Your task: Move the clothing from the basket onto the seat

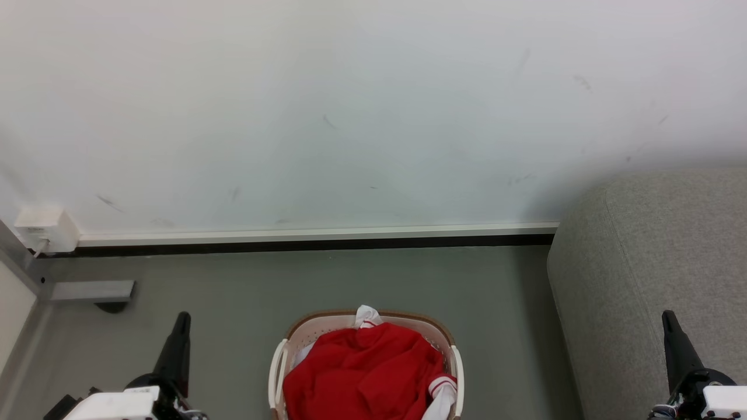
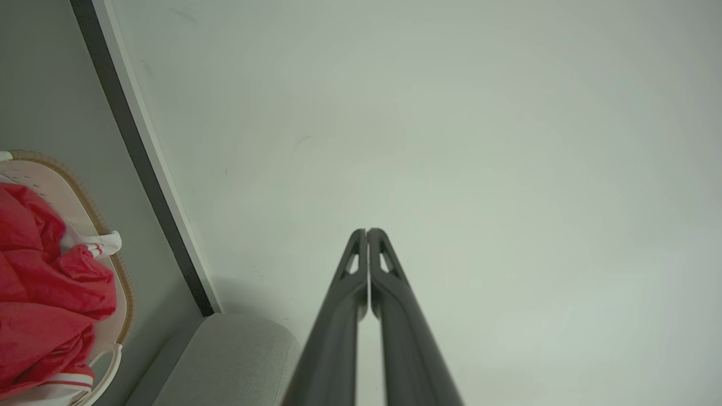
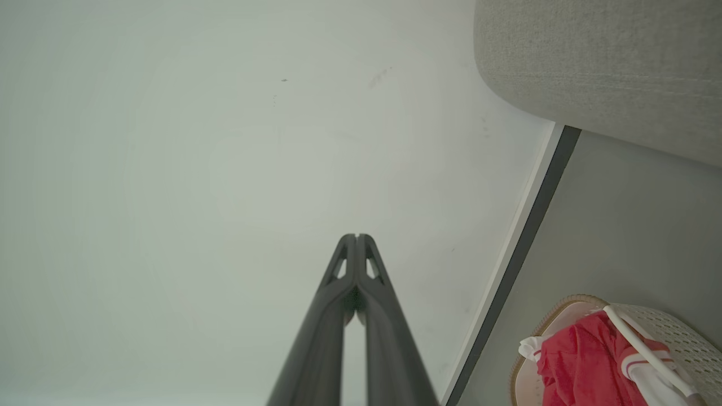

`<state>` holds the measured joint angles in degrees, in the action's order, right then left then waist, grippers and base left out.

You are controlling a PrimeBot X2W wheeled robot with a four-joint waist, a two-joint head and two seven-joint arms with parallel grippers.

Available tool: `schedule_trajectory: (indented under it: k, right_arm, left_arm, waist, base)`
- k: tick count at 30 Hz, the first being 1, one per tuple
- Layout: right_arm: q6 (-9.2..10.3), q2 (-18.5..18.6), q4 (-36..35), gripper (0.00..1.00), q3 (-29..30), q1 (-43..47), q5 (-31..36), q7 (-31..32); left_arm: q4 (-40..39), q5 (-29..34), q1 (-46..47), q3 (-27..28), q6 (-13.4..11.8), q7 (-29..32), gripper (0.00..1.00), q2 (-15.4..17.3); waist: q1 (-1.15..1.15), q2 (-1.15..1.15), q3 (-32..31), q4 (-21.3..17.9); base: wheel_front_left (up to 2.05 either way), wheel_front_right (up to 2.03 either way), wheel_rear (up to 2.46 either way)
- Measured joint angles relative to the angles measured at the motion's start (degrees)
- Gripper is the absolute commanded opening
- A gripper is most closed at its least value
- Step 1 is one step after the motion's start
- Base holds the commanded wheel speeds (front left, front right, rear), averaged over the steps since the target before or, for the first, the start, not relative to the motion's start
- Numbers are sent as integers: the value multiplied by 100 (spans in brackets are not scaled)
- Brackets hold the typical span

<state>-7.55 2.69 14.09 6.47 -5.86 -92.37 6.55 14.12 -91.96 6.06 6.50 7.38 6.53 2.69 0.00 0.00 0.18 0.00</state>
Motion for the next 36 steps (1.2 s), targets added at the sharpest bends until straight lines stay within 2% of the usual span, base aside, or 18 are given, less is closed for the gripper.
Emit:
schedule_trajectory:
  k: [8, 9, 18, 25, 36]
  right_arm:
    - [0, 0, 0, 0, 0, 0, 0, -1]
    - [0, -9, 29, 100, -4, 16, 0, -4]
    - [0, -88, 257, 100, -133, 195, 138, -157]
    - [0, -86, 267, 100, -165, 169, 825, -355]
    - [0, -81, 146, 100, -311, 149, 2083, -615]
  left_arm:
    - [0, 0, 0, 0, 0, 0, 0, 0]
    - [25, 5, -15, 1, -1, -4, 100, -11]
    - [207, 81, -227, -71, -30, -158, 100, -78]
    - [190, 321, -255, -97, -30, -363, 100, -77]
    - [103, 1303, -282, -188, -30, -619, 100, -75]
  waist:
    - [0, 0, 0, 0]
    - [0, 0, 0, 0]
    - [0, 0, 5, 7]
    - [0, 0, 18, 18]
    - [0, 0, 34, 29]
  base:
    - [0, 0, 0]
    - [0, 0, 0]
    - [0, 0, 0]
    - [0, 0, 0]
    - [0, 0, 0]
